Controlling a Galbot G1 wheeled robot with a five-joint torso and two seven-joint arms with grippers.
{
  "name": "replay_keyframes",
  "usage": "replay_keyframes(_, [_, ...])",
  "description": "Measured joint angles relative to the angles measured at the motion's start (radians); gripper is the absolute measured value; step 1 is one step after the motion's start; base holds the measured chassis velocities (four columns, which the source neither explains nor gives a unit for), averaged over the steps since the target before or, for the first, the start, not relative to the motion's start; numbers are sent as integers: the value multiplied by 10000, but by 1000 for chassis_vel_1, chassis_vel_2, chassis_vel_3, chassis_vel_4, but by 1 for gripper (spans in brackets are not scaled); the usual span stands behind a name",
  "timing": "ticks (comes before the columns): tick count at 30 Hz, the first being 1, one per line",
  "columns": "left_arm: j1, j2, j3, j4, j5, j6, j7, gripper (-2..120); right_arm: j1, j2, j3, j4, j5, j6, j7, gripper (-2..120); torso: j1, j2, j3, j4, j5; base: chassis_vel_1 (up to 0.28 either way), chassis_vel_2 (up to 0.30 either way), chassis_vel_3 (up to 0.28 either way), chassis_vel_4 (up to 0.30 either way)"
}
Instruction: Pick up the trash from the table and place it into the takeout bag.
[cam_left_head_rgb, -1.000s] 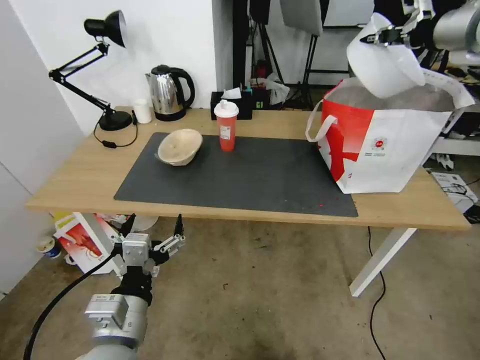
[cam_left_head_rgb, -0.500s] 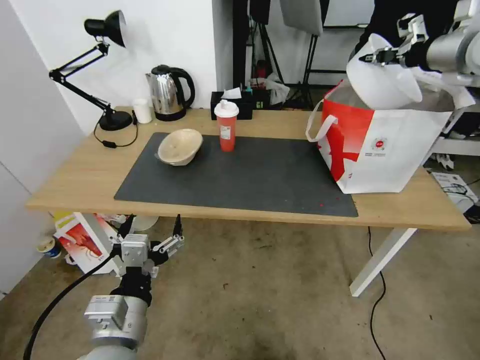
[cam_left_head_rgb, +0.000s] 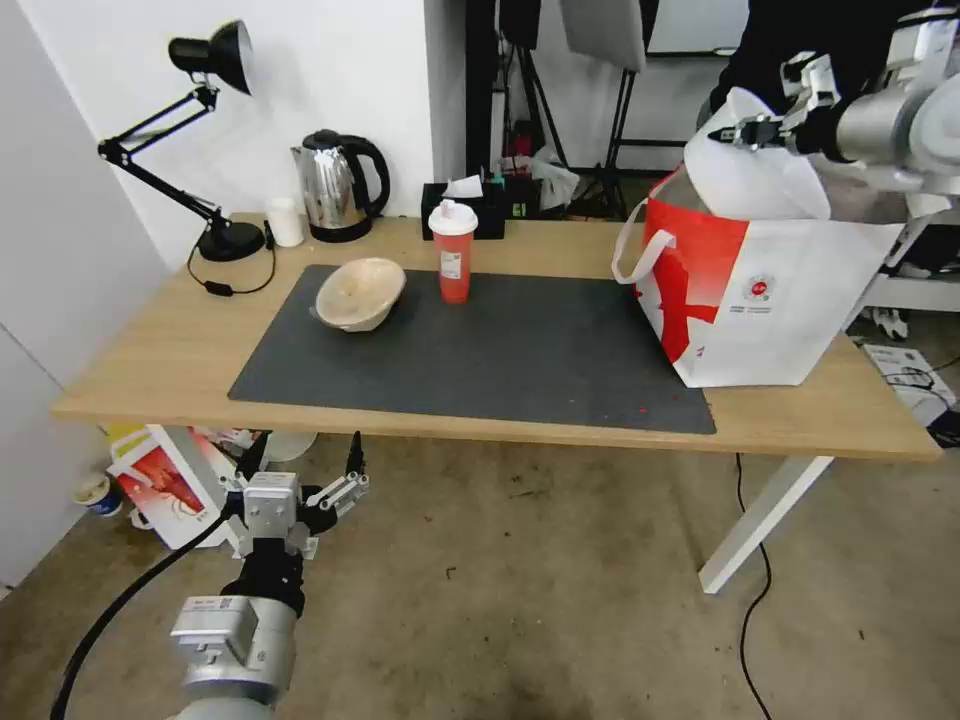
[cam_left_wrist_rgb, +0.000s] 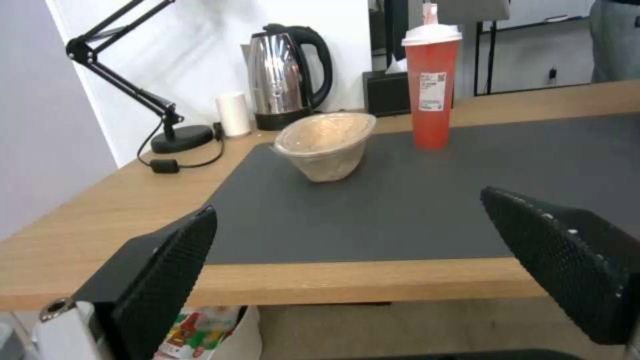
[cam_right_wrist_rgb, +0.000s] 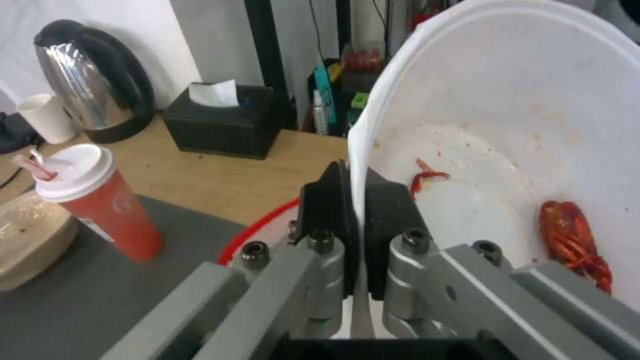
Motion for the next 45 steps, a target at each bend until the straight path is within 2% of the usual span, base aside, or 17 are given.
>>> replay_keyframes(6, [2,21,3,-6,23,-4,0,99,-919,20,611,0,-152,2,11,0,0,-1,0,-1,1,0,0,0,0])
replay_keyframes(22, [-3,51,3,-8,28,-5,-5,99,-1364,-25,930,285,-41,3,-16,2,0,-1,0,-1,0,0,0,0,0])
replay_keyframes(25, [-3,53,8,-7,29,-5,-8,99,-1270,-31,958,362,68,3,-44,16,0,-1,0,0,0,0,0,0,0])
replay_keyframes(28, [-5,55,9,-7,29,-5,-10,99,-1234,-40,964,403,117,3,-51,21,0,0,0,-1,0,0,0,0,0])
replay_keyframes(29, [-7,57,9,-7,29,-5,-10,99,-1200,-45,973,417,158,3,-52,30,0,0,0,0,0,0,0,0,0])
replay_keyframes(31, [-10,58,9,-7,29,-5,-11,99,-1183,-47,979,424,177,3,-52,31,0,-1,0,-1,-1,0,0,0,0])
replay_keyframes(34, [-17,59,12,-7,29,-4,-13,99,-1087,-50,986,486,214,2,-34,47,0,0,0,0,-1,0,0,0,0])
replay_keyframes(36, [-17,60,13,-7,29,-4,-13,99,-1080,-50,987,487,214,2,-30,49,0,0,0,0,0,0,0,0,0])
replay_keyframes(38, [-17,60,18,-8,29,-3,-15,99,-1042,-52,986,519,214,1,-6,63,0,0,0,-1,0,0,0,0,0])
replay_keyframes(40, [-18,62,20,-15,28,-2,-17,99,-1036,-76,986,561,210,0,10,66,0,0,0,0,0,0,0,0,0])
replay_keyframes(42, [-20,69,20,-30,28,0,-18,99,-1032,-125,980,604,174,-1,44,78,0,0,0,-2,1,0,0,0,0])
replay_keyframes(44, [-23,71,25,-41,27,2,-18,99,-1046,-165,993,662,168,-2,52,81,0,-1,0,0,0,0,0,0,0])
replay_keyframes(45, [-23,72,27,-47,27,3,-18,99,-1079,-205,1032,732,149,-2,60,88,0,-1,0,-1,1,0,0,0,0])
